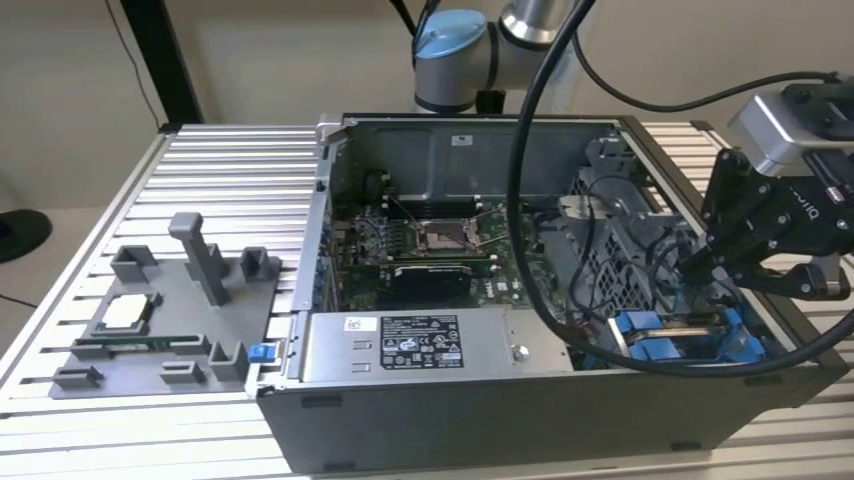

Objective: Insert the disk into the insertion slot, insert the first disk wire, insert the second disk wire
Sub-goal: 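Insert the second disk wire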

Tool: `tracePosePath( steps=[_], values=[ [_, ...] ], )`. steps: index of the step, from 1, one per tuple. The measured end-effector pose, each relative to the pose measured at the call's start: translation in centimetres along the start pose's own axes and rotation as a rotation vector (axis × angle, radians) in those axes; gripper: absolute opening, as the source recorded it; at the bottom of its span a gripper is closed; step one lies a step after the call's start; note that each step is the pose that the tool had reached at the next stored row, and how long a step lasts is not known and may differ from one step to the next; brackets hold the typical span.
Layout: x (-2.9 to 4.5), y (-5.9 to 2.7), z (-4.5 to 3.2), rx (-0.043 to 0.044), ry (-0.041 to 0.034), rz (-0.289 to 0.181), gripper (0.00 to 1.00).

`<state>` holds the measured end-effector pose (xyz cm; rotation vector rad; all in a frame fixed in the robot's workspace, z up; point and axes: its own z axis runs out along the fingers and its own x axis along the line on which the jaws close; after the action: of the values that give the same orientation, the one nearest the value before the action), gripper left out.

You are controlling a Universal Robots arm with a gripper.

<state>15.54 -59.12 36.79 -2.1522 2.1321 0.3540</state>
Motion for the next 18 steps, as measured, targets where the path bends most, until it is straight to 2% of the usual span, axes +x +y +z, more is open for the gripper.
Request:
tracePosePath(
  steps=[12,15,18],
  values=[
    [0.00,0.07,0.02,0.0012,-0.0002,0.000,0.00],
    [0.00,0.22,0.04,0.0101,0.0006,-0.002,0.00],
    [0.01,0.59,0.11,0.0275,0.0019,-0.006,0.00]
  ],
)
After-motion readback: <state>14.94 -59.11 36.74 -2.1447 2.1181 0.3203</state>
